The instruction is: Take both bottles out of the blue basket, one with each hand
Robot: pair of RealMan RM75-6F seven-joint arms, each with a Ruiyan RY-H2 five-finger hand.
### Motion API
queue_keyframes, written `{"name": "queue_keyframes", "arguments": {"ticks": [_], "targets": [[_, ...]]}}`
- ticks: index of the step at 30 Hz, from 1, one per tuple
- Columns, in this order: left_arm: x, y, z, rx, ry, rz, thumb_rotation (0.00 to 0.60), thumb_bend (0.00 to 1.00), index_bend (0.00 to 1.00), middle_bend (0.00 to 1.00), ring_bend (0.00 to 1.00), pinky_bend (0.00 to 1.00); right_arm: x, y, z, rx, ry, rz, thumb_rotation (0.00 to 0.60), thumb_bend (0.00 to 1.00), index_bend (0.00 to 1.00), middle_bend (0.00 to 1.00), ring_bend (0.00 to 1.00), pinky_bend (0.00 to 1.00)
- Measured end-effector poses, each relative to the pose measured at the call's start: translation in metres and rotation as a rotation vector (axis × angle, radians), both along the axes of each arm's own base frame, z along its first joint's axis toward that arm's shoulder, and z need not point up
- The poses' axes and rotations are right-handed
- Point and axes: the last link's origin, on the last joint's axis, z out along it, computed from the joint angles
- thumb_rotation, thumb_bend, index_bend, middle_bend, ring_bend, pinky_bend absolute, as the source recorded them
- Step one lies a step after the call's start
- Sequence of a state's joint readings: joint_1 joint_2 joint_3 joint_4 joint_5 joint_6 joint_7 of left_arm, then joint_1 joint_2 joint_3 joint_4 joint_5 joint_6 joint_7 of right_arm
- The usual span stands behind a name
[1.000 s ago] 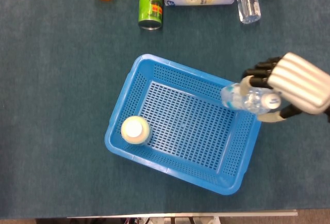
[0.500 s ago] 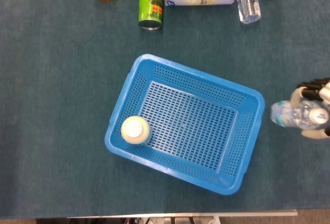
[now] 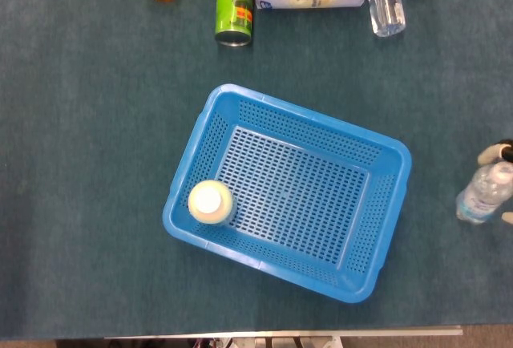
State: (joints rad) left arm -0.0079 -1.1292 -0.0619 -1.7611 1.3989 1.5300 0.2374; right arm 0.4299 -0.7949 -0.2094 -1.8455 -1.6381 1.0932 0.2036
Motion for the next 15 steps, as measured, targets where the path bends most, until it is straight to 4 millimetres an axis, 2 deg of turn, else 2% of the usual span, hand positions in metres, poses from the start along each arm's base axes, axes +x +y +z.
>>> {"name": "queue_keyframes", "arguments": {"ticks": [5,13,15], "targets": [[0.003,0.001,-0.001,-0.022,-0.007,-0.022,0.6,0.2,0.38,0.36,0.3,0.53,0.001,0.0,0.004,-0.03,-0.023,0.009,0.6,0.0,0.14,0.19,0.22,0.5],[0.018,0.005,-0.004,-0.057,-0.061,-0.097,0.6,0.2,0.35,0.34,0.28,0.52,0.006,-0.008,0.015,-0.175,-0.084,0.065,0.6,0.0,0.13,0.19,0.21,0.48],[0.023,0.006,-0.005,-0.077,-0.079,-0.113,0.6,0.2,0.33,0.31,0.27,0.49,0.007,-0.012,0.018,-0.231,-0.096,0.084,0.6,0.0,0.13,0.2,0.21,0.48]]}}
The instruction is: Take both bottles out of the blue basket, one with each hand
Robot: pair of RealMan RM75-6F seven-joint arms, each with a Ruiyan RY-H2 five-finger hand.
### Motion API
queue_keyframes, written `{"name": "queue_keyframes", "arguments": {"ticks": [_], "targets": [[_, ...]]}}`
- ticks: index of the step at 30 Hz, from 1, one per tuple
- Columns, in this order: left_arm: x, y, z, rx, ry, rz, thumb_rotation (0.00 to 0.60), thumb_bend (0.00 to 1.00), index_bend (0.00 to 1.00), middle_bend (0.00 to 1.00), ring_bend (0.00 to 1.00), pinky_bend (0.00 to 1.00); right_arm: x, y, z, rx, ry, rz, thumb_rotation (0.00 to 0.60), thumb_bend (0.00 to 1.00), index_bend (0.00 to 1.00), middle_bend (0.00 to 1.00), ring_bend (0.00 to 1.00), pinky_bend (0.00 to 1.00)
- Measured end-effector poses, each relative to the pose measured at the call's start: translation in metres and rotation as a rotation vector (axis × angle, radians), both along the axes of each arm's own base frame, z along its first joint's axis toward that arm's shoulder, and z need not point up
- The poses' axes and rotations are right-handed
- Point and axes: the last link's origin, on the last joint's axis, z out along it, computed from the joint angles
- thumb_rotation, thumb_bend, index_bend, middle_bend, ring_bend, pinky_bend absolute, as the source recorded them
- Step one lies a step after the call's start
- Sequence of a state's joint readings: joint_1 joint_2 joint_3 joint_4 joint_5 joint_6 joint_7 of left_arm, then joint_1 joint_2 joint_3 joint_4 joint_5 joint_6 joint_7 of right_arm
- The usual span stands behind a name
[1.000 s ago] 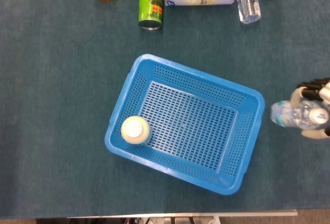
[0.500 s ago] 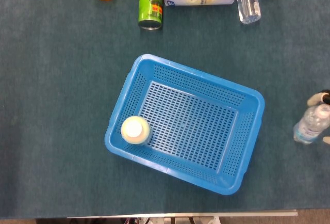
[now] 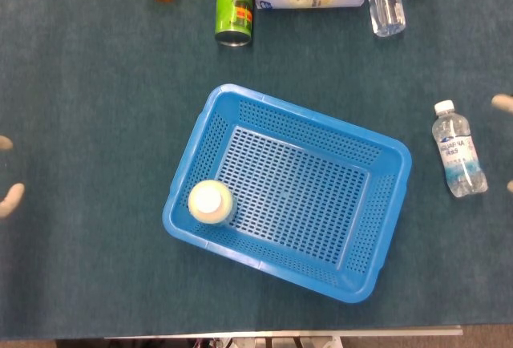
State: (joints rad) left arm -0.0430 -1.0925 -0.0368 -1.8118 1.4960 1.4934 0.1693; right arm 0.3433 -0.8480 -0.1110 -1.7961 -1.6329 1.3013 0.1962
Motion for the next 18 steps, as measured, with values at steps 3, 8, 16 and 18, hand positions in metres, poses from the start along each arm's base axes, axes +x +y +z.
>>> {"name": "queue_keyframes", "arguments": {"ticks": [3,8,16,18], "targets": [[0.008,0.002,-0.004,-0.061,-0.024,-0.01,0.6,0.19,0.28,0.22,0.22,0.43,-0.002,-0.008,0.005,-0.087,-0.006,0.019,0.6,0.0,0.13,0.22,0.21,0.48],[0.029,0.009,-0.014,-0.192,-0.055,-0.07,0.6,0.17,0.25,0.16,0.17,0.38,-0.01,-0.02,0.009,-0.151,0.012,0.014,0.6,0.0,0.13,0.23,0.21,0.48],[0.063,0.022,-0.029,-0.326,-0.101,-0.192,0.6,0.16,0.21,0.11,0.13,0.36,-0.018,-0.033,0.01,-0.17,0.007,0.001,0.6,0.0,0.13,0.24,0.21,0.48],[0.07,0.025,-0.033,-0.346,-0.122,-0.211,0.6,0.15,0.21,0.1,0.13,0.36,-0.019,-0.036,0.01,-0.17,0.008,-0.001,0.6,0.0,0.13,0.24,0.21,0.48]]}}
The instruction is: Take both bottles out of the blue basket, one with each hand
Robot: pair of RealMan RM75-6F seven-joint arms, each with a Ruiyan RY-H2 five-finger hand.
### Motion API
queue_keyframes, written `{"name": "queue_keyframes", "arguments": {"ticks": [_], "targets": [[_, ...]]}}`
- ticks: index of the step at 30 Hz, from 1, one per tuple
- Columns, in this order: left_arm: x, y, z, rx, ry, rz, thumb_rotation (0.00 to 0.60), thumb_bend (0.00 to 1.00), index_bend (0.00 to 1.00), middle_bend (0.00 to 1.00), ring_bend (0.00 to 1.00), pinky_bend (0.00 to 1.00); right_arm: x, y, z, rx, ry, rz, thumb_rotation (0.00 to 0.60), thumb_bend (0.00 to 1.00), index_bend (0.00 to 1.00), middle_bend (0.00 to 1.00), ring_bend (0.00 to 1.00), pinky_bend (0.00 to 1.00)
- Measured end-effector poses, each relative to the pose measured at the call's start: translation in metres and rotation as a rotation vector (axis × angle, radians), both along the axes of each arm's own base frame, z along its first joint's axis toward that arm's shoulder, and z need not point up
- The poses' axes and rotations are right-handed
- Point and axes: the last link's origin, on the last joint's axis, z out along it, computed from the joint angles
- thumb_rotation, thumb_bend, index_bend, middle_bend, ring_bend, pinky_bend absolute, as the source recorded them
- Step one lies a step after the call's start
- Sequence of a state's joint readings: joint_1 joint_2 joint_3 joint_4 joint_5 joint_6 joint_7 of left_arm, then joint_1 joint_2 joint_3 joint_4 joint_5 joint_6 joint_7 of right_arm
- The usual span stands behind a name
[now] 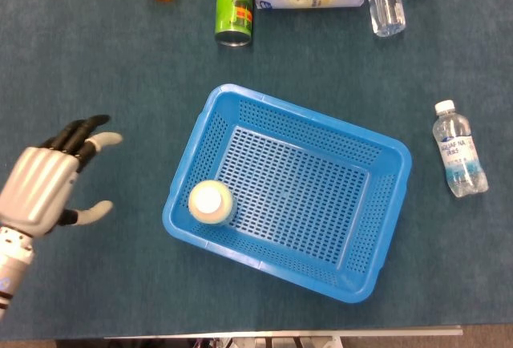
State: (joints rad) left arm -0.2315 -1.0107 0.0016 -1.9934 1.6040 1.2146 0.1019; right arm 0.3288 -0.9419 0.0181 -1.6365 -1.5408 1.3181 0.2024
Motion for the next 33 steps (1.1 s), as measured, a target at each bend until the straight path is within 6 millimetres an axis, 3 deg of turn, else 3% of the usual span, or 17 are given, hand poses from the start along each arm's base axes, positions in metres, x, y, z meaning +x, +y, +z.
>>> {"name": "queue_keyframes", "arguments": {"ticks": [8,33], "targets": [[0.021,0.006,-0.017,-0.081,-0.053,-0.076,0.6,0.15,0.21,0.1,0.13,0.35,0.0,-0.01,0.0,0.0,-0.007,0.007,0.6,0.0,0.13,0.25,0.21,0.48],[0.074,0.014,-0.059,-0.264,-0.1,-0.262,0.6,0.15,0.21,0.1,0.13,0.36,-0.011,-0.009,-0.005,0.019,-0.03,-0.023,0.6,0.0,0.13,0.26,0.21,0.48]]}}
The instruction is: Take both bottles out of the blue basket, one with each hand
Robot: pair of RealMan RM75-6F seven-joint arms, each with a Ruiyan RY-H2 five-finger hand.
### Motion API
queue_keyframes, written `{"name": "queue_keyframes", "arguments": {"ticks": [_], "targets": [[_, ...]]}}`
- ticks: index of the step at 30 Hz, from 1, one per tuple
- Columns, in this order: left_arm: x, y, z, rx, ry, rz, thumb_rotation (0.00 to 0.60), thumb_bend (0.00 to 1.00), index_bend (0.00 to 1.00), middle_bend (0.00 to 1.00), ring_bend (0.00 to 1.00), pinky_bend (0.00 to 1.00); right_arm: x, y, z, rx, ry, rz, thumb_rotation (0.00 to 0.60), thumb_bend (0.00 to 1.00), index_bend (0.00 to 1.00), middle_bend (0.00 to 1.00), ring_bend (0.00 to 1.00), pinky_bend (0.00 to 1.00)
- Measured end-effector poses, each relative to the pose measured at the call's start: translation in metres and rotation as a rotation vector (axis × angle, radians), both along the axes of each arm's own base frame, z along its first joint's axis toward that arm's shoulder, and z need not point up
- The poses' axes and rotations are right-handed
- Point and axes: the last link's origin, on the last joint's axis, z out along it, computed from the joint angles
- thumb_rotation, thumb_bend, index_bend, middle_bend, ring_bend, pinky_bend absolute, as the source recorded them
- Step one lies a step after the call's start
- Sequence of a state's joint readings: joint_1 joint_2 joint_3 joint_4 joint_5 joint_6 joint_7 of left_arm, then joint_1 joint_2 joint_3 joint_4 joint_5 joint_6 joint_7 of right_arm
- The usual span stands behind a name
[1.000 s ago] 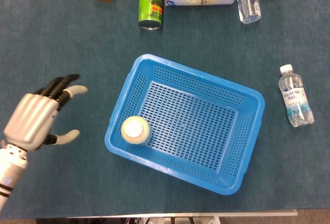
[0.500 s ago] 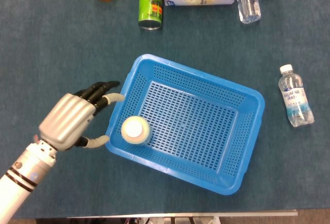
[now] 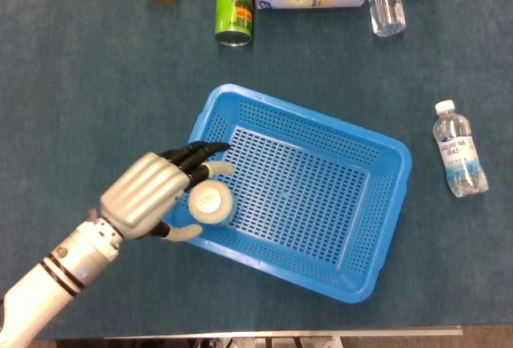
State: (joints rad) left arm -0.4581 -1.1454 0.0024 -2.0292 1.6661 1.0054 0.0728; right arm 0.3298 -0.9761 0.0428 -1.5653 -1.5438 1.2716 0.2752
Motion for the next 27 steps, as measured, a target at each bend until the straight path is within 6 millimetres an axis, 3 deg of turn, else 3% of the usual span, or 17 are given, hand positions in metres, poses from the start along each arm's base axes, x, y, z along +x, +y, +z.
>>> {"name": "queue_keyframes", "arguments": {"ticks": [12,27], "targets": [[0.008,0.01,-0.028,-0.063,0.033,-0.039,0.6,0.15,0.21,0.1,0.13,0.36,-0.012,0.006,0.003,-0.002,-0.021,-0.026,0.6,0.0,0.13,0.26,0.21,0.48],[0.006,0.013,-0.037,-0.089,0.107,-0.042,0.6,0.16,0.23,0.1,0.13,0.36,-0.02,0.009,0.001,0.006,-0.045,-0.043,0.6,0.0,0.13,0.27,0.21,0.48]]}}
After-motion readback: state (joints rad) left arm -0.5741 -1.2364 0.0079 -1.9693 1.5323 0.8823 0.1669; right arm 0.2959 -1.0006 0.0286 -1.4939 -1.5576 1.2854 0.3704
